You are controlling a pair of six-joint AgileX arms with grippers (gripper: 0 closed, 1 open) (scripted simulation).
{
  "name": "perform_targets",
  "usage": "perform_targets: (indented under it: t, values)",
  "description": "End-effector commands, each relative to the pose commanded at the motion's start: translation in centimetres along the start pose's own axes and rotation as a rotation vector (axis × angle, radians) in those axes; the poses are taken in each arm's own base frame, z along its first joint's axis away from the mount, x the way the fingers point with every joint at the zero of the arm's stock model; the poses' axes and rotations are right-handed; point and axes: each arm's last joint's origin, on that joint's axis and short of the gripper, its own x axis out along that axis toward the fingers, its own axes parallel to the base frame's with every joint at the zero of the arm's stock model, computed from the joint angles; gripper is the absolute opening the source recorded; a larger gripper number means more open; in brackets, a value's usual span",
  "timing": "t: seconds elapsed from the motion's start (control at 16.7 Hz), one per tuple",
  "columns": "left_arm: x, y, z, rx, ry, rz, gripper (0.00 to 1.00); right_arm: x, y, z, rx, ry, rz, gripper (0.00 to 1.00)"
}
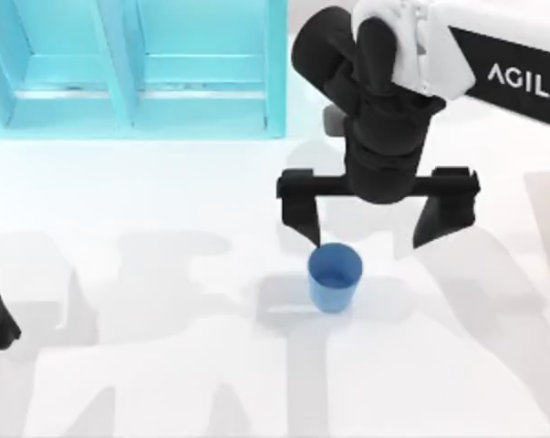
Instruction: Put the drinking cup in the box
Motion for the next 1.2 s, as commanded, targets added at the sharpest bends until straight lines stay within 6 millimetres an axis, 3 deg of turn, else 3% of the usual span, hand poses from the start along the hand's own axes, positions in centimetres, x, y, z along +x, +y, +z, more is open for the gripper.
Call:
perform_targets:
  t: [0.3, 0.6, 1.2]
  values:
    - [0.0, 0.0, 0.0, 0.0, 0.0, 0.0, 1.0, 5.9, 0.0, -0.1, 0.0, -0.007, 0.005, 1.0]
    - [0.0, 0.0, 0.0, 0.0, 0.0, 0.0, 1.0, 6.7, -0.1, -0.3, 0.0, -0.003, 0.002, 1.0]
    - [0.0, 0.0, 0.0, 0.0, 0.0, 0.0, 1.0, 6.7, -0.1, -0.3, 0.0, -0.003, 0.002, 0.25]
